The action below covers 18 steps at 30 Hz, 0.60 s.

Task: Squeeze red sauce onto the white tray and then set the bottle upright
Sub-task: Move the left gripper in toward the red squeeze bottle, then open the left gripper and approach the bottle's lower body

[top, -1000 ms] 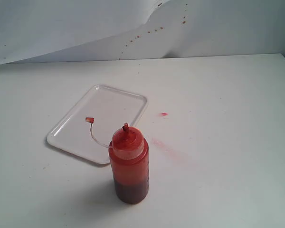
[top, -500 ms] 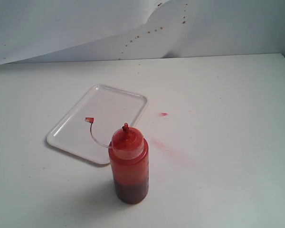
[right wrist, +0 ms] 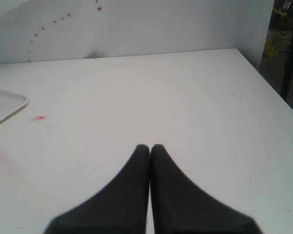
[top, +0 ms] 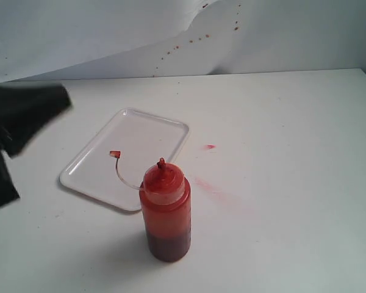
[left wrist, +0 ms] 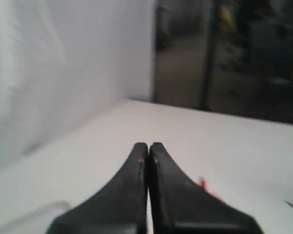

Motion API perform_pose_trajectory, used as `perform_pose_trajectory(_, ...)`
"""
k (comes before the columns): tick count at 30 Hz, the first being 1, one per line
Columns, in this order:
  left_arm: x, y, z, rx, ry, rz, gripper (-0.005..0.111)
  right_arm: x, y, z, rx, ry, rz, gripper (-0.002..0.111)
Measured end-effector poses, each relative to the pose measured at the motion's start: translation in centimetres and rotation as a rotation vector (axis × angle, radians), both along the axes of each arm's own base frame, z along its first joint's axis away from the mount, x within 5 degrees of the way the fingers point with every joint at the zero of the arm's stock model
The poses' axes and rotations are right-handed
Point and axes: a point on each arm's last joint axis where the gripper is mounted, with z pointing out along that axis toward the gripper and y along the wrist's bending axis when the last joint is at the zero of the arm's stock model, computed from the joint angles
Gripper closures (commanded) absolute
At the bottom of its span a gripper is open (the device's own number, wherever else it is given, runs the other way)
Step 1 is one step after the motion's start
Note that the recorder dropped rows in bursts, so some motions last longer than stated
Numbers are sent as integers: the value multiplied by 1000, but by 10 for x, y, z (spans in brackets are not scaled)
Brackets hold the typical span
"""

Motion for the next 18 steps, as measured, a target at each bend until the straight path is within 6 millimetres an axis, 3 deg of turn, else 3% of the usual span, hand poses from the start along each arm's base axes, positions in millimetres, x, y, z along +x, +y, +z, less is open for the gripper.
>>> perform_pose_trajectory(1,14,-6,-26,63,103,-162,107,0,0,0,0,0,0,108)
perform_pose_trajectory(2,19,-7,-35,77,136,-203,107,0,0,0,0,0,0,108)
perform_pose_trajectory(3,30,-8,-60,103,200,-257,107,0,0,0,0,0,0,108)
perform_pose_trajectory(8,41,-8,-131,190,283,-398,107,0,0,0,0,0,0,108)
perform_pose_trajectory(12,40,-8,-155,198,301,-438,106,0,0,0,0,0,0,108)
perform_pose_trajectory(18,40,-8,-171,207,295,-464,106,0,0,0,0,0,0,108)
